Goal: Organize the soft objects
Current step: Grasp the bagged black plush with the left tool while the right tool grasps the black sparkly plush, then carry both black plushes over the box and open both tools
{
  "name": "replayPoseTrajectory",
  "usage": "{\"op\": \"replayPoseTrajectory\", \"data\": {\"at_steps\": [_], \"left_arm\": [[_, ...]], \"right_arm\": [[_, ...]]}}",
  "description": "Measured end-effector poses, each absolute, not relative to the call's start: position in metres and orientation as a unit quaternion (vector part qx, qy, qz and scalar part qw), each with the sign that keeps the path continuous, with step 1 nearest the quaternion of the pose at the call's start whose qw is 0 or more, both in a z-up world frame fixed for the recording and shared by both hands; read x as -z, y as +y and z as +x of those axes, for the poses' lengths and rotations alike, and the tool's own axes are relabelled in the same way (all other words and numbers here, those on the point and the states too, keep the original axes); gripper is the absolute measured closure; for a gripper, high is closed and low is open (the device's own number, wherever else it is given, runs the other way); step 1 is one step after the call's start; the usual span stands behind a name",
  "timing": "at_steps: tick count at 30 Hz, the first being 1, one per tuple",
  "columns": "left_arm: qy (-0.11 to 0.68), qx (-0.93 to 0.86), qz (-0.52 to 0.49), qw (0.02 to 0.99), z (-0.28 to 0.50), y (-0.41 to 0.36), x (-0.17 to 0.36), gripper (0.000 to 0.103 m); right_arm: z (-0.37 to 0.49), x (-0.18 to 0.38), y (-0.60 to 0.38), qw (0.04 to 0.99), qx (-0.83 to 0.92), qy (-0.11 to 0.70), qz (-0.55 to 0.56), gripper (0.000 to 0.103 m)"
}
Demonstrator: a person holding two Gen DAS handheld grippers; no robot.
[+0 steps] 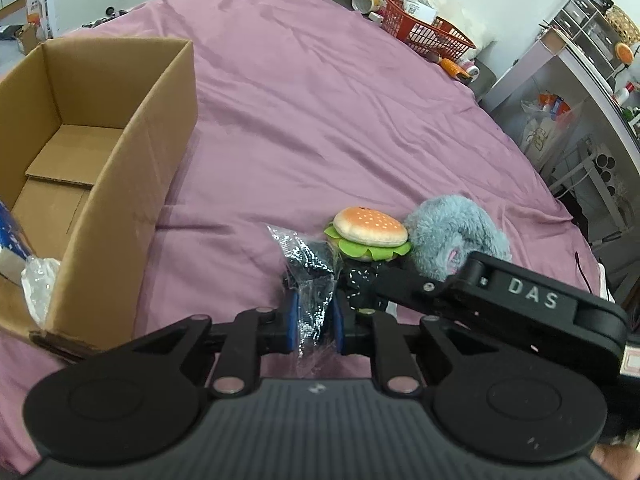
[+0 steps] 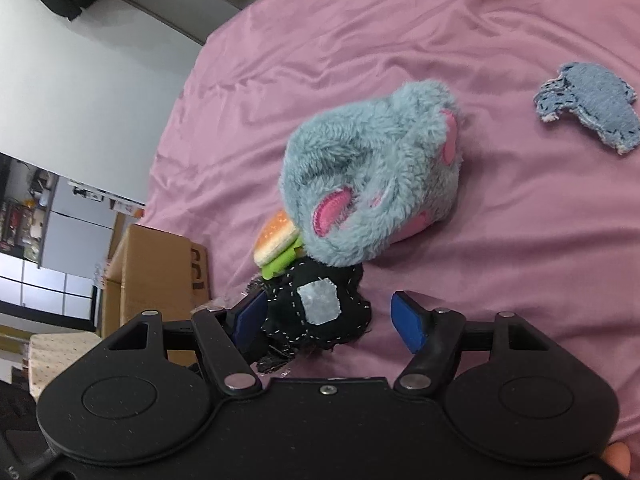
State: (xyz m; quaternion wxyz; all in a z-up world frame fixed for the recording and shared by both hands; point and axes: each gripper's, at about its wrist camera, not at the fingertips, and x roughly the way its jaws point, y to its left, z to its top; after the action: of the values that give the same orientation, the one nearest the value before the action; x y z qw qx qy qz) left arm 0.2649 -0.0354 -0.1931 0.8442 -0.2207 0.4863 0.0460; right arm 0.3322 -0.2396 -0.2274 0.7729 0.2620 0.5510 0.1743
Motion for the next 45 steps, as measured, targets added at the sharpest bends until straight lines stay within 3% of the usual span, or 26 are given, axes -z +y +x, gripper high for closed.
{"op": "replayPoseTrajectory", "data": {"at_steps": [5, 10, 15, 45], "left_arm": [[0.483, -0.043, -0.221, 0.846, 0.264, -0.034, 0.195, 0.087], [0.488, -0.039, -0.207, 0.847, 0.264, -0.037, 0.195, 0.087], [0.491, -0.035, -0.198, 0.848, 0.264, -0.040, 0.190, 0.087], [0.412, -0.096, -0.176, 0.889, 0.212, -0.010, 0.093, 0.087]], "right_arm": [[0.335, 0.231, -0.230, 0.778, -0.177, 0.550, 0.248, 0.035], [0.334, 0.233, -0.222, 0.779, -0.196, 0.552, 0.225, 0.059], [0.330, 0.227, -0.226, 0.781, -0.205, 0.546, 0.224, 0.069], [0.292, 0.146, -0.235, 0.827, -0.260, 0.439, 0.237, 0.069]]}}
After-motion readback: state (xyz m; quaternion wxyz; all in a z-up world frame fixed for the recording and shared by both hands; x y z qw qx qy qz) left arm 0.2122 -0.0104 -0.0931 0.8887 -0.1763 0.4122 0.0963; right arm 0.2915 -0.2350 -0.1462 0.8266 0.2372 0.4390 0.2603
